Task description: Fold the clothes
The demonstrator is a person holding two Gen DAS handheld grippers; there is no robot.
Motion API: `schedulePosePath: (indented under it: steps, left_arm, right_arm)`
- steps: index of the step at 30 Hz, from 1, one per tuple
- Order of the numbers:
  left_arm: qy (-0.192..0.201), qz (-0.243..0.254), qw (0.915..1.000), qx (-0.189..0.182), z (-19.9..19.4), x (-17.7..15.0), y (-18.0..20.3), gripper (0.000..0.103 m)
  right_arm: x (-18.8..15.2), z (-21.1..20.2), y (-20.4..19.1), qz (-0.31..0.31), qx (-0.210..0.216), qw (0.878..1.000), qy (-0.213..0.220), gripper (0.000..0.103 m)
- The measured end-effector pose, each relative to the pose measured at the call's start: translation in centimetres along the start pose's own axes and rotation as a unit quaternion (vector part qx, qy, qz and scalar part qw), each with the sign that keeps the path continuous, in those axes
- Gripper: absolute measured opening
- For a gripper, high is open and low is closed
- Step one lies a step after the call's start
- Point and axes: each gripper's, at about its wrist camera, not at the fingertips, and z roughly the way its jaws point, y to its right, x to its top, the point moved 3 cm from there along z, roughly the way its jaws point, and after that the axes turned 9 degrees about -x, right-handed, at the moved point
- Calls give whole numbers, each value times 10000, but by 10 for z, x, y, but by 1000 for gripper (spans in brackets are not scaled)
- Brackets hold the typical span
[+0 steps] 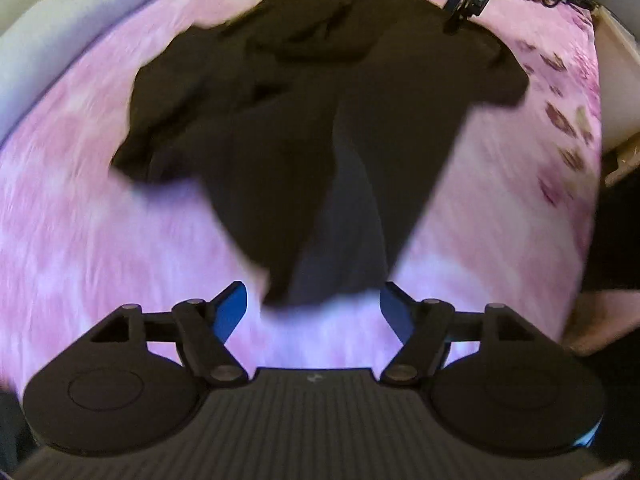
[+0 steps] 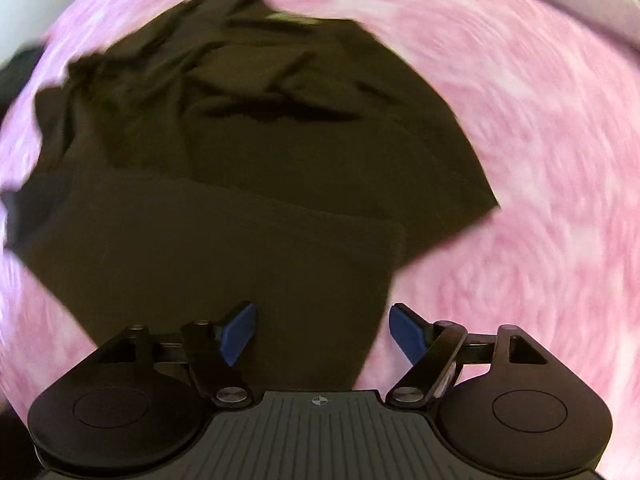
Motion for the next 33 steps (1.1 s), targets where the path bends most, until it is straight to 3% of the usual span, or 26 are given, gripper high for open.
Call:
schedulePosePath:
  steps: [1, 3, 4, 5, 6, 7, 11, 13, 15, 19, 20, 22, 24, 26, 29, 31, 33]
  left_arm:
    - [7, 73, 10000, -51, 11, 8, -2, 70]
    - [-136, 243, 9993, -232, 33, 15, -1, 66]
    - [-233, 364, 9986, -311, 43, 17, 0, 53]
    - [-392, 574, 9970, -351, 51, 16, 5, 35]
    - [-524, 763, 9951, -354, 54, 13, 8, 7]
    - [-582, 888, 9937, -362, 53, 11, 10, 7]
    - [-478, 943, 9928, -563, 11, -3, 21, 5]
    - [-522, 1061, 9903, -734, -16, -19, 36, 4]
    - [-765, 1211, 9859, -865, -35, -39, 53, 2]
    - [-1728, 1224, 9701, -1184, -37, -95, 83, 2]
    - [-2016, 1208, 9640, -1245, -34, -108, 87, 6]
    - [-2264, 1217, 9581, -1263, -33, -122, 90, 14]
    - [-2177, 869, 9647, -1197, -35, -117, 75, 24]
    - [-1850, 493, 9770, -944, -34, -98, 48, 35]
    - [-1254, 206, 9910, -410, -21, -51, 0, 42]
    - [-845, 78, 9964, -32, -7, -14, -37, 50]
    - [-410, -182, 9985, 325, 7, 24, -80, 52]
  right_arm:
    - [-1, 0, 5, 182, 41, 9998, -1, 77]
    - [-4, 1, 14, 546, 123, 9984, -3, 52]
    - [-5, 2, 19, 728, 164, 9972, -4, 18]
    - [-6, 2, 23, 909, 205, 9956, -5, 5]
    - [-7, 3, 28, 1090, 246, 9937, -6, 3]
    - [-8, -3, 27, 1114, 303, 9933, 21, 3]
    - [-21, -59, -10, 89, 707, 9972, 203, 2]
    - [-41, -83, -39, -639, 1124, 9916, 47, 2]
    - [-64, -105, -69, -1364, 1590, 9777, -178, 2]
    - [-121, -115, -132, -2610, 2348, 9316, -946, 2]
    - [-134, -110, -142, -2859, 2308, 9232, -1123, 2]
    - [-150, -96, -148, -3108, 1982, 9186, -1426, 3]
    - [-142, -86, -135, -2979, 1563, 9315, -1381, 16]
    - [-126, -78, -114, -2717, 1115, 9483, -1202, 51]
    - [-94, -63, -83, -2236, 428, 9696, -900, 58]
    - [-53, -42, -55, -1485, 40, 9873, -571, 59]
    - [-16, -21, -19, -408, -115, 9988, -250, 59]
